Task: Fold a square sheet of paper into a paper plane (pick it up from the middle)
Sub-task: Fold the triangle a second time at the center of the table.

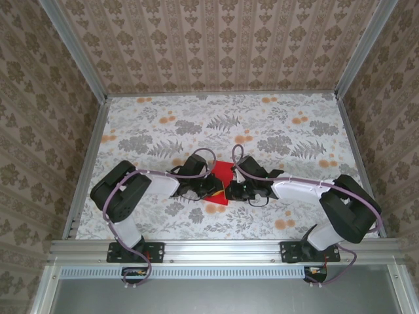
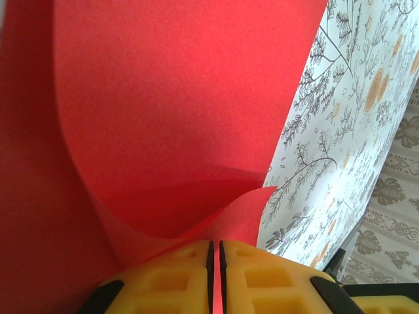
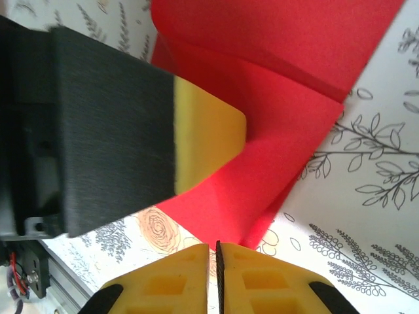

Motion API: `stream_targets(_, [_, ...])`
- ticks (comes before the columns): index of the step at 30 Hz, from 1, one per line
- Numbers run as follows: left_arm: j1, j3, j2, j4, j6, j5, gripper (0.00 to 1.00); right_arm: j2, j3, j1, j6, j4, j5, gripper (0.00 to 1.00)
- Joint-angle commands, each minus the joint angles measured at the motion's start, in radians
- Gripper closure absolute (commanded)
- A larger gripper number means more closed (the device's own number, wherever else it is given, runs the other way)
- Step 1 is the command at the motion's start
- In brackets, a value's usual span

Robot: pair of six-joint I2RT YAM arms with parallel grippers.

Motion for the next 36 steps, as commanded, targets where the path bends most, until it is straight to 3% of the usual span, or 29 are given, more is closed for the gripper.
stream_targets(1, [0.000, -0.012, -0.067, -0.044, 0.026, -0.029, 0.86, -0.013, 0.019, 0.004, 0.020, -0.026, 0.089, 0.86])
stream_targets(7, [0.002, -0.020, -0.119, -0.076, 0.048, -0.049, 0.85, -0.065, 0.017, -0.060, 0.030, -0.044, 0.171, 0.74])
stream_targets(14, [0.002, -0.026, -0.122, -0.070, 0.044, -0.048, 0.85, 0.013, 0.077, -0.101, -0.034, -0.025, 0.069, 0.65])
stream_targets(22, [0.004, -0.027, -0.121, -0.073, 0.042, -0.048, 0.85, 0.030, 0.071, -0.109, -0.050, 0.049, -0.035, 0.63])
stream_targets(32, [0.003, -0.016, -0.099, -0.072, 0.045, -0.039, 0.86, 0.019, 0.051, -0.111, -0.049, 0.071, -0.052, 0.61])
stream_targets(36, [0.005, -0.020, -0.104, -0.072, 0.043, -0.039, 0.86, 0.047, 0.063, -0.111, -0.050, 0.074, -0.063, 0.68])
